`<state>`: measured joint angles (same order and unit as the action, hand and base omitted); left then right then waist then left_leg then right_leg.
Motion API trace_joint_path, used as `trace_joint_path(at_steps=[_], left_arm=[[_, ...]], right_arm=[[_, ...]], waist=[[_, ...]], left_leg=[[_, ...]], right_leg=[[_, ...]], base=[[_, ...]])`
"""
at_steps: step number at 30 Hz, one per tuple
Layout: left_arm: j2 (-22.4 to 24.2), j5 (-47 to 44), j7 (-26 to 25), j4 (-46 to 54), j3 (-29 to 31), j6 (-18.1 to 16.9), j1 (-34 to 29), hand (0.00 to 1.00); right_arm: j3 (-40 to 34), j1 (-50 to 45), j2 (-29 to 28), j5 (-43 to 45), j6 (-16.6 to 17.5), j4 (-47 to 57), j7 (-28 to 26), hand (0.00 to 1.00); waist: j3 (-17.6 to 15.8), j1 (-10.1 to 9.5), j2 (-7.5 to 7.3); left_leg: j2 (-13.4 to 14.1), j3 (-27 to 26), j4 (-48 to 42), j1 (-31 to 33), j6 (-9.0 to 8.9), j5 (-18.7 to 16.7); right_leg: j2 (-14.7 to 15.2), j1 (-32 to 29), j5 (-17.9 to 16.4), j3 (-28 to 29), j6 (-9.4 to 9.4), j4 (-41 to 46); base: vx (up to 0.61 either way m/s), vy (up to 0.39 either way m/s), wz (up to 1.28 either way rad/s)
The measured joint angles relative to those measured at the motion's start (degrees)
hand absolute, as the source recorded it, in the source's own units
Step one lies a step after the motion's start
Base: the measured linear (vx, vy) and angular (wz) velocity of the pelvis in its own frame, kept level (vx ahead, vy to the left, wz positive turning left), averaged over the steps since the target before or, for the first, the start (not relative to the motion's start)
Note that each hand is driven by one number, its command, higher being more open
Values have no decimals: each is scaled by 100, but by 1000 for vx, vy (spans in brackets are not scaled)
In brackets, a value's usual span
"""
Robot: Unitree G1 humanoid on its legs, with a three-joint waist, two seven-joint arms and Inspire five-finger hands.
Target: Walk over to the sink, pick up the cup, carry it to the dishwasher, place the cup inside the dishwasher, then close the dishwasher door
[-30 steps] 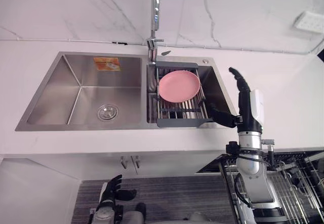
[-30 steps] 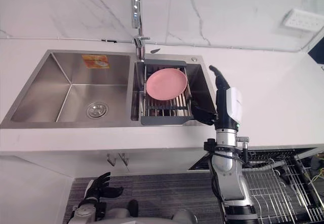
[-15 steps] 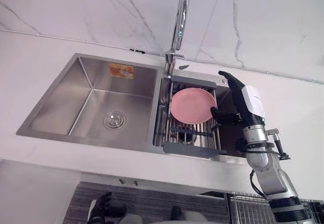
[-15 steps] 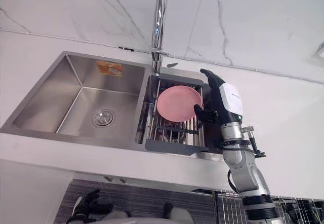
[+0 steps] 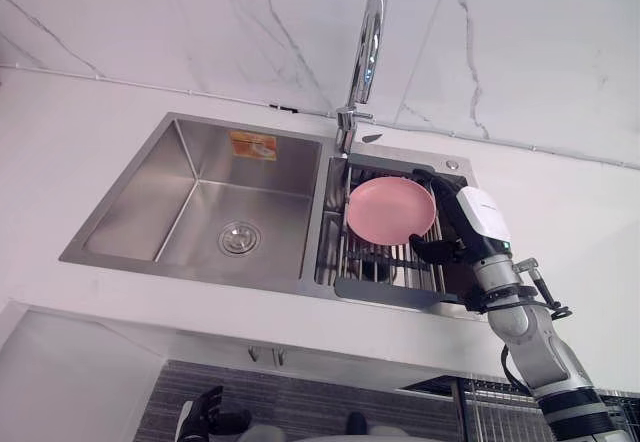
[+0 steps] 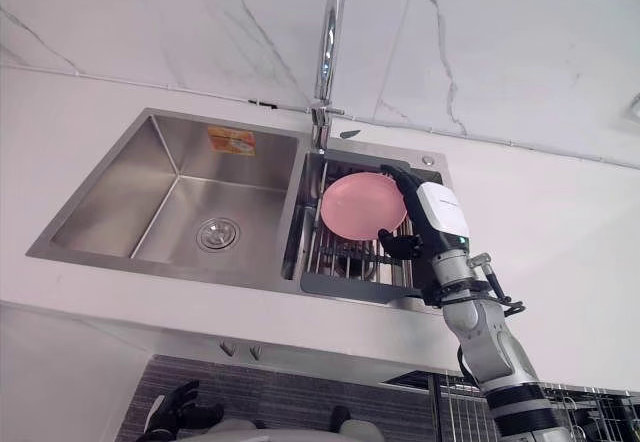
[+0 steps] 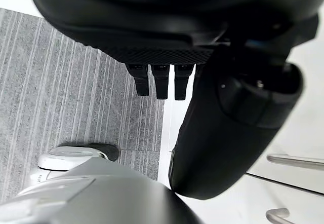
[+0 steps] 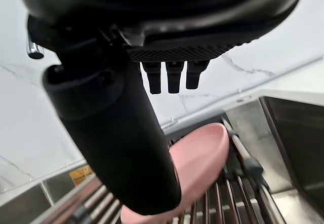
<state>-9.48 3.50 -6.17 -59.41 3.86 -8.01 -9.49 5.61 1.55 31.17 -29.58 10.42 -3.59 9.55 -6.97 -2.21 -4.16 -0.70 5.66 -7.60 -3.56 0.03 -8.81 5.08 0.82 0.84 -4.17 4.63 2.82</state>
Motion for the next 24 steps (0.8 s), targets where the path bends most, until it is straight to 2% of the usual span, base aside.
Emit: trace_joint_path(at_steps=[12, 17, 24], left_arm=[[-8, 76, 0, 6, -22, -60, -7, 90], [-13, 97, -2, 9, -32, -65, -8, 90], [-17, 96, -3, 23, -48, -70, -8, 90]], right_arm=[[283, 57, 298, -600, -23, -531, -70, 90], [493, 364, 506, -924, -106, -756, -57, 90], [610, 757, 505, -1263, -190, -1168, 24, 90]], waist=[[15, -15, -5], [19, -3, -9], [20, -14, -14]], left_leg=[[-33, 12, 140, 72, 0, 132], [-39, 48, 141, 94, 2, 136], [-41, 153, 287, 112, -21, 275]], right_leg=[[1, -79, 36, -29, -8, -120], [7, -84, 40, -51, -8, -135], [13, -98, 114, -139, -32, -200]], base=[[-1, -2, 0], [-9, -5, 2], [-41, -24, 8]])
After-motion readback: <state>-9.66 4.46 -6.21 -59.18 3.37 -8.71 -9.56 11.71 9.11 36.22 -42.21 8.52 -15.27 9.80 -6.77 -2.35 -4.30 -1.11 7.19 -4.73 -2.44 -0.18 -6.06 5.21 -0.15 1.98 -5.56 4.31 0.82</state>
